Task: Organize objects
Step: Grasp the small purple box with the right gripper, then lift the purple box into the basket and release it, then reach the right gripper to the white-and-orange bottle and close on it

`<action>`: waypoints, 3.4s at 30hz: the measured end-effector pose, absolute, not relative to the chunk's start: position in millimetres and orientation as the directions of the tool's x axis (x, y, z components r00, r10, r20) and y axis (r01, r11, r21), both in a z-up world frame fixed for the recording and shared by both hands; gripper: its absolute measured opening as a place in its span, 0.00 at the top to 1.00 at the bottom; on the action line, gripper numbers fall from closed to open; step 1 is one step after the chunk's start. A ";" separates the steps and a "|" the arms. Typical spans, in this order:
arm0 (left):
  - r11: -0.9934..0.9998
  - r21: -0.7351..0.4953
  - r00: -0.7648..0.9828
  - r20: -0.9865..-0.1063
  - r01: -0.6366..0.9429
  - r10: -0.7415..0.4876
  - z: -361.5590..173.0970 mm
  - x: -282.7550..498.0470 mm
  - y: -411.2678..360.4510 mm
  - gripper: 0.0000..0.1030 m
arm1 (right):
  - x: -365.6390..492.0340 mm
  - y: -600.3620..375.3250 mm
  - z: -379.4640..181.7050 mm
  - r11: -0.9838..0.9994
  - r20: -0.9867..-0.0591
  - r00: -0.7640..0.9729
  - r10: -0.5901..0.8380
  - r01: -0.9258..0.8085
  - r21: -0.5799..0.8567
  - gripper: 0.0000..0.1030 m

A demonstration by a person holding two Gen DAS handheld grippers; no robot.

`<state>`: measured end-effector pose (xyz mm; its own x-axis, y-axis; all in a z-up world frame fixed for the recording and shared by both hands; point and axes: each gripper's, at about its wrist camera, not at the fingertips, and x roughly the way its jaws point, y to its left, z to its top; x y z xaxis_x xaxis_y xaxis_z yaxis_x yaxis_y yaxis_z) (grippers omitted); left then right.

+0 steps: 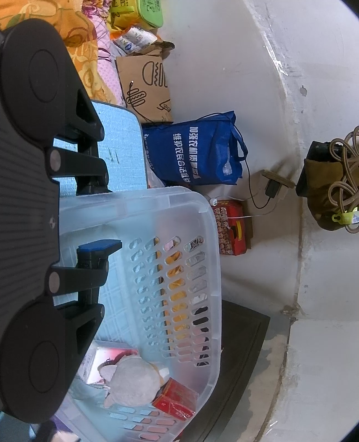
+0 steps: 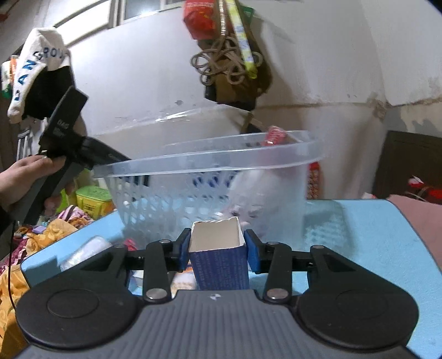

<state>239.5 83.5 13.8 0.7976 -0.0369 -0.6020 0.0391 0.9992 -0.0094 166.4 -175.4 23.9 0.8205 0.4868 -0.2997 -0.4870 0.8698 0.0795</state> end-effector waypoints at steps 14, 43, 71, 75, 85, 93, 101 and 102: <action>0.999 -0.025 0.799 -0.600 0.047 -0.053 13.9 242.1 85.4 0.69 | 146.6 -221.9 127.1 0.910 -0.150 0.898 0.414 -0.409 0.066 0.57; 0.999 -0.016 0.789 -0.612 0.051 -0.050 13.4 242.9 84.7 0.69 | 257.6 -132.8 131.6 0.918 -0.243 0.887 0.393 -0.391 0.057 0.01; 0.998 -0.011 0.790 -0.611 0.055 -0.050 14.1 244.8 84.2 0.69 | 166.1 -120.0 -3.4 0.901 -0.450 0.793 0.411 -0.427 0.070 0.52; 0.998 -0.010 0.790 -0.611 0.055 -0.050 14.1 244.7 84.2 0.69 | 162.9 -106.0 -5.1 0.903 -0.459 0.803 0.381 -0.429 0.000 0.58; 0.998 -0.009 0.794 -0.606 0.054 -0.049 15.8 244.4 84.2 0.69 | 142.7 -120.3 -8.7 0.900 -0.417 0.818 0.396 -0.435 0.001 0.73; 0.999 -0.012 0.793 -0.607 0.052 -0.049 15.7 243.7 83.3 0.69 | 144.2 -139.7 -5.7 0.910 -0.410 0.822 0.396 -0.410 0.057 0.73; 0.999 -0.011 0.793 -0.607 0.053 -0.049 15.5 243.5 83.3 0.69 | 143.2 -145.3 -1.3 0.909 -0.394 0.827 0.401 -0.412 0.060 0.73; 0.999 -0.011 0.793 -0.607 0.053 -0.048 15.5 243.5 83.3 0.69 | 143.0 -146.2 -0.6 0.910 -0.392 0.829 0.399 -0.410 0.059 0.73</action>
<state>243.5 83.3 15.5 0.7935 -0.0485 -0.6067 0.0526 0.9986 -0.0110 143.0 -146.2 -0.6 0.8290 0.3989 -0.3918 -0.4101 0.9101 0.0589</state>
